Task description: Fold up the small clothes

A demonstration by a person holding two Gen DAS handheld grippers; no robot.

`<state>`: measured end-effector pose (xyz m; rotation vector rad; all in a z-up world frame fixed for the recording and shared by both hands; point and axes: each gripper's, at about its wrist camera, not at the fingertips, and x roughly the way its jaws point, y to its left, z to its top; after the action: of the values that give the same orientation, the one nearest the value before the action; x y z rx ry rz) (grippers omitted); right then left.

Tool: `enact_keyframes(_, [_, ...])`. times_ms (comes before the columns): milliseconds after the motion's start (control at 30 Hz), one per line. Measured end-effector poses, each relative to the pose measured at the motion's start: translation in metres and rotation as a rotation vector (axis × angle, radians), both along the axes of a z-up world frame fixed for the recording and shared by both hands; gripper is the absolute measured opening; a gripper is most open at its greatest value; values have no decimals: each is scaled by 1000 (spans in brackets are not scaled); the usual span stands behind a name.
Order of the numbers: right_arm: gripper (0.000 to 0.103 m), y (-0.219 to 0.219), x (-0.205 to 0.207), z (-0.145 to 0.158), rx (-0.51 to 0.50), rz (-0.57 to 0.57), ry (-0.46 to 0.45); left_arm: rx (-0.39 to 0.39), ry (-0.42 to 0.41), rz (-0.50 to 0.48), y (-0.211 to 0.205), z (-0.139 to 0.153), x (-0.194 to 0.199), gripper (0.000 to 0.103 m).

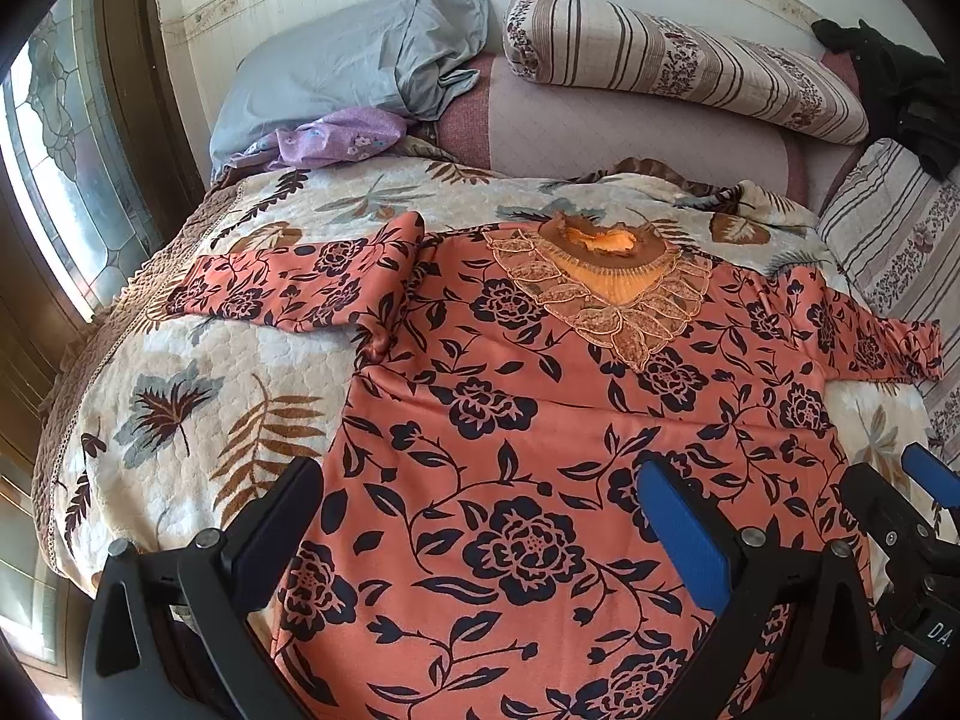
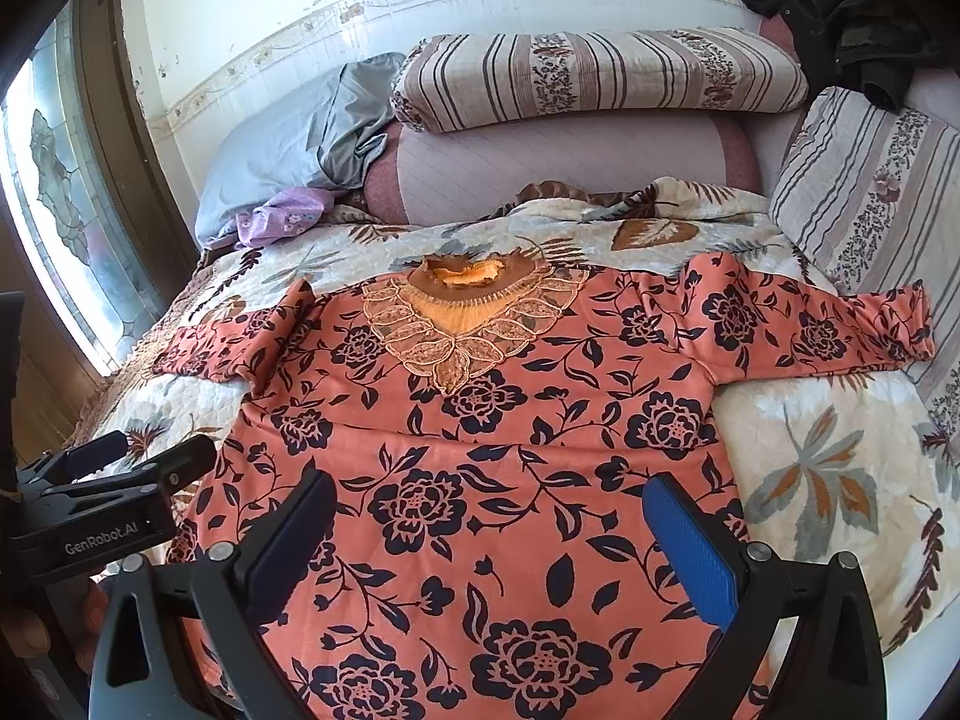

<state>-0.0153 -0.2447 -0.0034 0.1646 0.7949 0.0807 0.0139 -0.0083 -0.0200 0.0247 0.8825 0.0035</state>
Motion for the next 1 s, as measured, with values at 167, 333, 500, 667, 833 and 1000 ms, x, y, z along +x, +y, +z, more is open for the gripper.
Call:
enact_keyframes(167, [103, 0, 2, -2, 1, 1, 4, 5, 4, 1, -2, -2, 2, 103])
enact_keyframes(333, [103, -3, 6, -7, 12, 2, 13, 10, 16, -2, 0, -9, 6, 103])
enact_keyframes(500, [103, -48, 11, -40, 185, -38, 105, -6, 123, 43, 21, -50, 17, 103])
enact_keyframes(667, [103, -159, 6, -69, 387, -249, 107, 39, 228, 83, 34, -91, 27, 103])
enact_keyframes(833, [100, -292, 6, -85, 425, -573, 34, 82, 249, 62, 25, -112, 39, 103])
enact_keyframes(1000, [82, -374, 53, -83, 58, -669, 56, 7, 236, 80, 34, -129, 36, 103])
